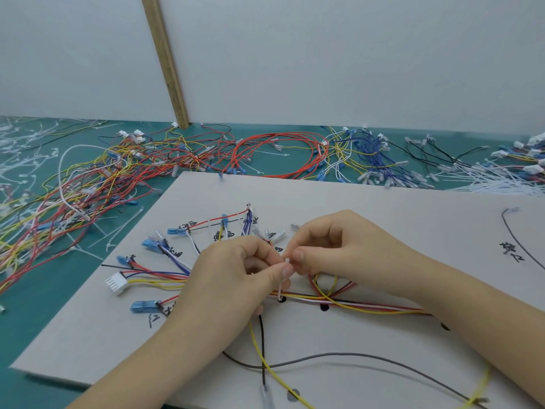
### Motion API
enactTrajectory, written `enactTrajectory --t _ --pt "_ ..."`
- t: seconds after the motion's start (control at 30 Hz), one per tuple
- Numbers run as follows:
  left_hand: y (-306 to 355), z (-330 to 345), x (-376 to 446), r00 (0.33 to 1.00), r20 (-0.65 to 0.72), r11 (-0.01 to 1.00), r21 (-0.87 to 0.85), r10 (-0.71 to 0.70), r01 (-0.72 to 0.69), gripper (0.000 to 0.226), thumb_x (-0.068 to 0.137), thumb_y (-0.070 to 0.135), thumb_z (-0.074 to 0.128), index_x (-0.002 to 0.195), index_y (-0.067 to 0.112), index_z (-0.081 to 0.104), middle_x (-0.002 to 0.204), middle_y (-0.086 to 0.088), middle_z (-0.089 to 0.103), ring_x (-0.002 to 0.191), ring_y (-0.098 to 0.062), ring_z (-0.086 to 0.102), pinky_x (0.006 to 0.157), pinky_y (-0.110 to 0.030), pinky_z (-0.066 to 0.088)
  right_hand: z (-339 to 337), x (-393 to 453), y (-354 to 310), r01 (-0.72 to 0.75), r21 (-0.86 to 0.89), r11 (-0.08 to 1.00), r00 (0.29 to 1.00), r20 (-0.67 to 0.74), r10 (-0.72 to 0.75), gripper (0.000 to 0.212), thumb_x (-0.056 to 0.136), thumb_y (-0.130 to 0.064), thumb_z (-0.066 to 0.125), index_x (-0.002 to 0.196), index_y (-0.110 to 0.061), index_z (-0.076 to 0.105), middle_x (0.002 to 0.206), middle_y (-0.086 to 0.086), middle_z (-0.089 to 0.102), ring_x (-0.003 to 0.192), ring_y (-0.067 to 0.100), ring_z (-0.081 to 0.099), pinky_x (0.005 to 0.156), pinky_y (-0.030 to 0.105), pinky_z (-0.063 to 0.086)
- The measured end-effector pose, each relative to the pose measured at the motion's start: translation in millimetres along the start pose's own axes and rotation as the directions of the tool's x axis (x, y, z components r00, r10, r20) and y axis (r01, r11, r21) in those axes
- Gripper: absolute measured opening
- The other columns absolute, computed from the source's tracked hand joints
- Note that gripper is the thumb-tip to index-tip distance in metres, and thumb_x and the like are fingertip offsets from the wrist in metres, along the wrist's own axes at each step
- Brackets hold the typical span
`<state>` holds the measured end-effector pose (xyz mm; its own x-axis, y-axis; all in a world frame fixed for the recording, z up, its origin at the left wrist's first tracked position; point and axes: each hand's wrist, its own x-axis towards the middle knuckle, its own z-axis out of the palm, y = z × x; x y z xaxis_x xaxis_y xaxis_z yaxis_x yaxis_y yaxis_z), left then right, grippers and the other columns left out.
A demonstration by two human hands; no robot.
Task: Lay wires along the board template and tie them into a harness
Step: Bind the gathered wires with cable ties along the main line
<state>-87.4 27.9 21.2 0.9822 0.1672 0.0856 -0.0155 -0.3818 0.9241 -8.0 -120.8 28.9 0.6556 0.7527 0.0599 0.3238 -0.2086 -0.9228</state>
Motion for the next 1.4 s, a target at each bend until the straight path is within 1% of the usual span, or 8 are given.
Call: enactTrajectory --t 0.3,0.47,0.63,0.8,0.97,1.2,1.27,1.4 --pt "-2 1 -1 1.000 -0.009 0.999 0.045 0.019 -0.018 0.010 0.067 0.029 0.068 0.063 0.022 0.062 0.056 0.008 0.068 0.032 -0.003 0.046 0.039 -0.011 0.038 -1 -1 -2 -0.023 -0.017 1.000 1.000 0.003 0.023 0.023 0.079 0.001 0.066 0.071 -0.021 0.066 0.068 0.000 0.068 0.063 0.006 0.059 0.059 0.014 0.047" --pt "-3 -4 -1 0.999 0.030 0.999 0.043 0.028 -0.029 0.006 0.076 0.026 0.065 0.071 0.024 0.065 0.062 0.011 0.069 0.034 -0.005 0.048 0.042 -0.012 0.040 1 -3 -9 0.047 -0.193 0.980 0.997 -0.049 -0.057 0.028 0.079 -0.004 0.066 0.068 -0.030 0.062 0.063 -0.014 0.062 0.056 -0.003 0.053 0.057 0.012 0.043" --pt "-3 -8 2 0.997 0.064 0.992 0.117 0.046 -0.053 0.009 0.078 0.026 0.065 0.069 0.027 0.067 0.051 0.021 0.058 0.031 -0.003 0.044 0.038 -0.008 0.031 4 -5 -13 0.083 -0.306 0.948 0.992 -0.066 -0.108 0.029 0.082 -0.006 0.062 0.070 -0.032 0.057 0.065 -0.013 0.058 0.060 0.000 0.052 0.061 0.016 0.044" --pt "-3 -10 1 0.987 0.149 0.981 0.175 0.058 -0.084 0.006 0.075 0.028 0.065 0.075 0.034 0.065 0.075 0.006 0.064 0.036 -0.002 0.041 0.041 -0.009 0.034 2 -5 -12 0.074 -0.273 0.959 0.987 -0.116 -0.109 0.026 0.084 -0.007 0.059 0.071 -0.029 0.056 0.067 -0.011 0.057 0.066 0.006 0.054 0.071 0.031 0.047" --pt "-3 -13 5 0.976 0.214 0.950 0.291 0.051 -0.113 0.007 0.075 0.032 0.063 0.075 0.039 0.063 0.067 0.013 0.059 0.042 -0.001 0.042 0.046 -0.011 0.038 4 -4 -11 0.094 -0.221 0.971 0.982 -0.141 -0.127 0.023 0.086 -0.008 0.058 0.072 -0.027 0.055 0.067 -0.011 0.056 0.073 0.020 0.059 0.074 0.040 0.050" --pt "7 -15 10 0.941 0.334 0.817 0.527 0.051 -0.232 0.018 0.079 0.031 0.061 0.063 0.036 0.054 0.068 0.012 0.054 0.058 0.011 0.046 0.057 -0.008 0.036 4 -4 -9 0.135 -0.033 0.990 0.971 -0.197 -0.139 0.009 0.078 -0.018 0.052 0.075 -0.024 0.057 0.066 -0.011 0.060 0.066 0.008 0.060 0.069 0.031 0.052" --pt "10 -15 12 0.931 0.364 0.771 0.582 0.037 -0.259 0.015 0.082 0.033 0.059 0.067 0.035 0.055 0.073 0.010 0.056 0.061 0.008 0.046 0.058 -0.012 0.037 5 -4 -9 0.139 0.014 0.990 0.975 -0.176 -0.134 0.010 0.080 -0.015 0.051 0.076 -0.021 0.057 0.067 -0.010 0.062 0.066 0.007 0.061 0.066 0.024 0.053" --pt "16 -14 20 0.902 0.432 0.690 0.658 -0.018 -0.301 0.015 0.084 0.034 0.057 0.070 0.036 0.054 0.076 0.012 0.054 0.062 0.002 0.046 0.060 -0.016 0.038 4 -5 -8 0.134 0.082 0.988 0.980 -0.159 -0.119 0.026 0.091 0.004 0.047 0.077 -0.016 0.056 0.066 -0.006 0.063 0.064 0.008 0.062 0.062 0.021 0.053"
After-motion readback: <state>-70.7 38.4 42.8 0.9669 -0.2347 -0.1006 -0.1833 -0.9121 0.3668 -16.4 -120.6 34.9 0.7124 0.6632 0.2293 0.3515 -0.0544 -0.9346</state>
